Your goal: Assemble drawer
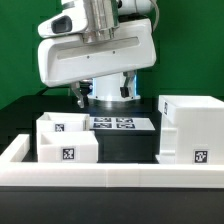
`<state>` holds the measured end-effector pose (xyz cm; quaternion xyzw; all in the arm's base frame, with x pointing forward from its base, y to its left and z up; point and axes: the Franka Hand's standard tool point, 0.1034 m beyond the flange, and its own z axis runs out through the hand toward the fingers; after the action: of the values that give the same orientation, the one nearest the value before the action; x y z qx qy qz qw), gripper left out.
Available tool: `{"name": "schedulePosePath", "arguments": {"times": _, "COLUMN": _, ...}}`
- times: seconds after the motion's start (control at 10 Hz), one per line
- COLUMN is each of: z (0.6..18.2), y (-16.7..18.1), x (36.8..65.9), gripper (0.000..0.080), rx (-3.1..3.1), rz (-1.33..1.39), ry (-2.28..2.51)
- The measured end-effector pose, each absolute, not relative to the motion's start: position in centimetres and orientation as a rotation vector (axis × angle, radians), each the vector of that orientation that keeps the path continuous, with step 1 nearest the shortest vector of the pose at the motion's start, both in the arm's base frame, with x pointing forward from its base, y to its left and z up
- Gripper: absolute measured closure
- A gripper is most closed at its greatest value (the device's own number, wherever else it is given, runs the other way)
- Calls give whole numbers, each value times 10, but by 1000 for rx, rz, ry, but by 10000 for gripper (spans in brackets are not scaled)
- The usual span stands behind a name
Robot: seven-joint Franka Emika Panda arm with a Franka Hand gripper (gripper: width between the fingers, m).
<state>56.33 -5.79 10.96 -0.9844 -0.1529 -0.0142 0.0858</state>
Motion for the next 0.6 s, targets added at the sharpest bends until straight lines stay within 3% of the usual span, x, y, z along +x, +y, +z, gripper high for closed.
{"name": "schedulePosePath", "arguments": {"times": 0.2, "z": 106, "y": -60, "x": 563, "gripper": 151, "rx": -2943, "rz": -59, "ry": -465}}
{"name": "schedulePosePath", "arguments": {"times": 0.6, "z": 67, "y": -76, "x": 544, "gripper": 151, "rx": -3022, "rz": -118, "ry": -480}}
